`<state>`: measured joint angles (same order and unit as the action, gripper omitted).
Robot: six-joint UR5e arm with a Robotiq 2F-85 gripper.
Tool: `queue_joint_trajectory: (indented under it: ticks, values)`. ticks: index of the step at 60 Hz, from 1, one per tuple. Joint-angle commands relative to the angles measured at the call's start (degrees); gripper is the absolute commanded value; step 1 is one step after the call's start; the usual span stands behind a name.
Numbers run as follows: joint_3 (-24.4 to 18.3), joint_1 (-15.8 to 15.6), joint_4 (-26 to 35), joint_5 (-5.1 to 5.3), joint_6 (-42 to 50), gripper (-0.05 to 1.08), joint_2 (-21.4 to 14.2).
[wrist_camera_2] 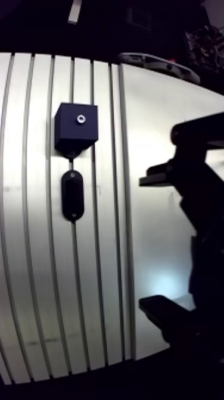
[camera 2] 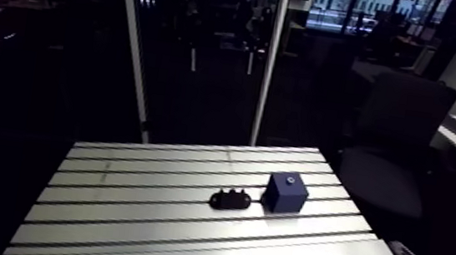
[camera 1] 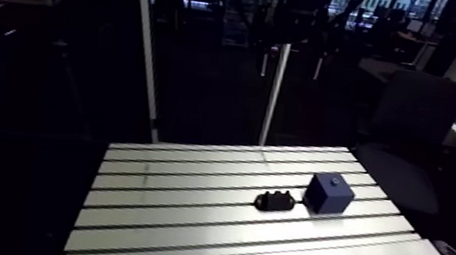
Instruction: Pick up the M10 bolt and insert it into the hole until fully seated.
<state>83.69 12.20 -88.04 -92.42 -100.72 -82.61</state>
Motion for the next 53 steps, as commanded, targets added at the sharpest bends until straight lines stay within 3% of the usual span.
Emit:
queue_joint_trajectory:
  ticks: [1, 53]
  values:
    - [-3.68, -6.84, 3.89, 0.09, 5.31, 0.01, -1.00]
    - [-2.78, -6.84, 3.89, 0.27, 5.40, 0.01, -0.92]
